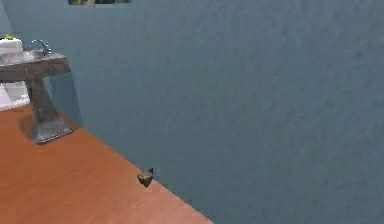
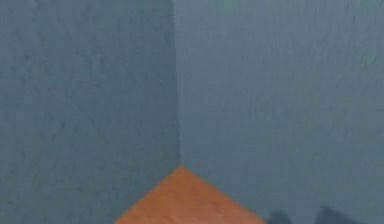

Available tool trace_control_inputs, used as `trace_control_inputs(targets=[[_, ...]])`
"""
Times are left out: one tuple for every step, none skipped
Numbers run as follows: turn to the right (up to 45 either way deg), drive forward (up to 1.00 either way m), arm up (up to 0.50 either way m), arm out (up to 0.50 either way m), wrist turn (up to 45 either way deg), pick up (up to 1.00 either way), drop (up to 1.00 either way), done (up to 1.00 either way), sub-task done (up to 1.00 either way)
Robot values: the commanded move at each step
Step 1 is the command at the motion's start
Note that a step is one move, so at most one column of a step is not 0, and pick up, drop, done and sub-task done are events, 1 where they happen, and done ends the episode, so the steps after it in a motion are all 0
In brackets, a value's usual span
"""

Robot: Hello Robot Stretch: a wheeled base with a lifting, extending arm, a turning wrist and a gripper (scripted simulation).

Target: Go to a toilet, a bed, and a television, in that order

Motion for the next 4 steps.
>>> trace_control_inputs(targets=[[0.0, 0.50, 0.00, 0.00, 0.0, 0.00, 0.00, 0.00, 0.00], [-45.0, 0.00, 0.00, 0.00, 0.0, 0.00, 0.00, 0.00, 0.00], [0.0, 0.45, 0.00, 0.00, 0.0, 0.00, 0.00, 0.00, 0.00], [-24.0, 0.00, 0.00, 0.00, 0.0, 0.00, 0.00, 0.00, 0.00]])
